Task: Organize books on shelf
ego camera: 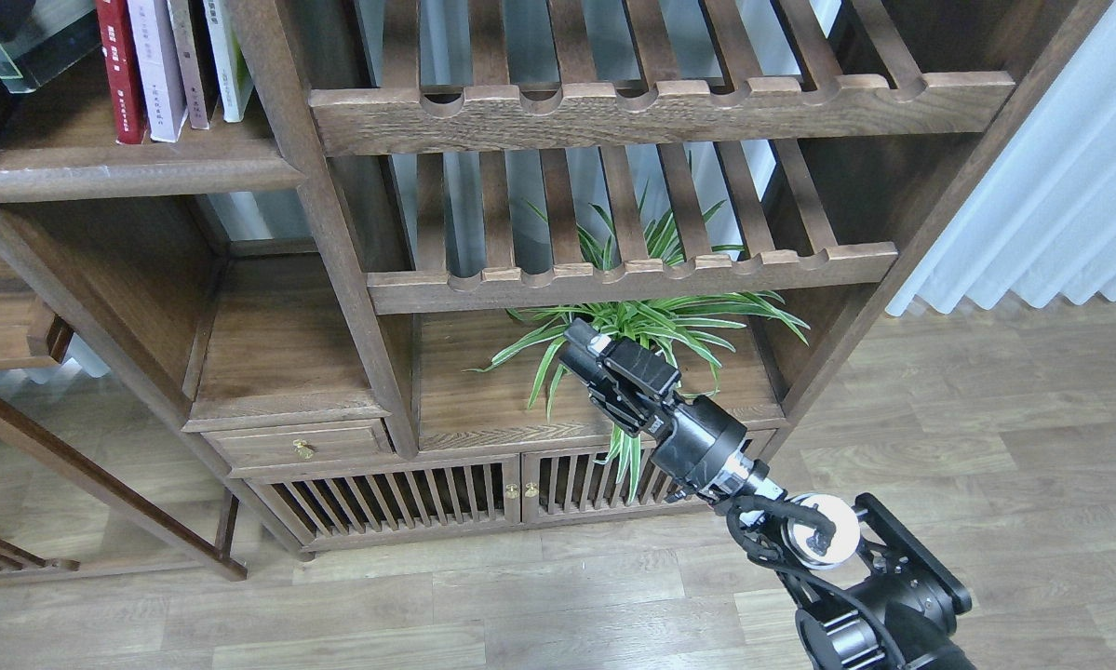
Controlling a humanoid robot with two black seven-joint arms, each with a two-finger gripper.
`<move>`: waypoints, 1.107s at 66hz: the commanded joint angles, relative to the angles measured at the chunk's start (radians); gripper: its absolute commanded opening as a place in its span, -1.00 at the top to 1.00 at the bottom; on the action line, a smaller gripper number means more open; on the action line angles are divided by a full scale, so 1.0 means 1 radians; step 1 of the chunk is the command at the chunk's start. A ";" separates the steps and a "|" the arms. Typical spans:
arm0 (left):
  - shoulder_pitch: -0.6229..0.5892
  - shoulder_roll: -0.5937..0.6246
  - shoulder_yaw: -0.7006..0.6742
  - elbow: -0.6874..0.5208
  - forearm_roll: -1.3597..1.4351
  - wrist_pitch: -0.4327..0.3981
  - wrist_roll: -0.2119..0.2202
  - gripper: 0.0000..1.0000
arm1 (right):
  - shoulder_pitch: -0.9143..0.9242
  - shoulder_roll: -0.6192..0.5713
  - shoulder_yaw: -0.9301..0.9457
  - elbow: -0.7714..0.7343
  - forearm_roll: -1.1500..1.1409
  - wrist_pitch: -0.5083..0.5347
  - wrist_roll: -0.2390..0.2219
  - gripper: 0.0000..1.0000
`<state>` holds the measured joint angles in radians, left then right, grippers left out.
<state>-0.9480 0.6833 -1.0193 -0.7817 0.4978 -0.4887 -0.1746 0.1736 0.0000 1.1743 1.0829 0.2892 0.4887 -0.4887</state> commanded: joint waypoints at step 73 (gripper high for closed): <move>-0.014 -0.151 -0.160 -0.030 0.048 0.000 -0.022 -0.03 | 0.006 0.000 0.005 -0.004 -0.001 0.000 0.000 -0.29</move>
<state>-0.9534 0.5635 -1.1406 -0.7988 0.5478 -0.4887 -0.1962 0.1796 0.0000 1.1779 1.0783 0.2883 0.4887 -0.4887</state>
